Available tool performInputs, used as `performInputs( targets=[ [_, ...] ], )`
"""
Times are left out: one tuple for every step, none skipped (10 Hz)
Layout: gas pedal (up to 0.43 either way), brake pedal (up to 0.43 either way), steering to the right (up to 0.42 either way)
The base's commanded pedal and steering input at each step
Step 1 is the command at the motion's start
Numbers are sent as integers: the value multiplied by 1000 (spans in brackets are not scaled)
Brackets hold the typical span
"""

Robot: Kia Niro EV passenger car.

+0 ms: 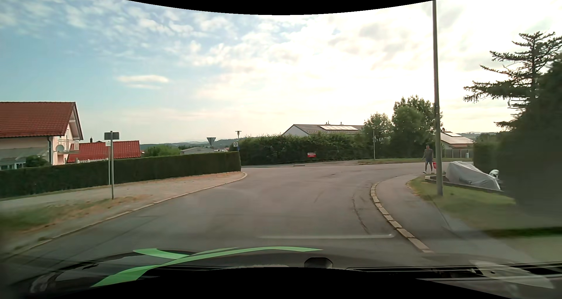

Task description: Follow the waypoints while adhering to traffic rules and regulations

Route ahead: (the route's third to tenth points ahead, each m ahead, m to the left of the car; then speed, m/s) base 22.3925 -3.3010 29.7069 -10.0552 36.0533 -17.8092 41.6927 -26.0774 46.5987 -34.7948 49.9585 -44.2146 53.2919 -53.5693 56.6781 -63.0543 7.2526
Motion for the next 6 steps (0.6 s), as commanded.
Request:
performInputs(
  targets=[
    [0, 0, 52],
    [0, 0, 55],
    [0, 0, 60],
    [0, 0, 70],
    [0, 0, 83],
    [0, 0, 93]
  ],
)
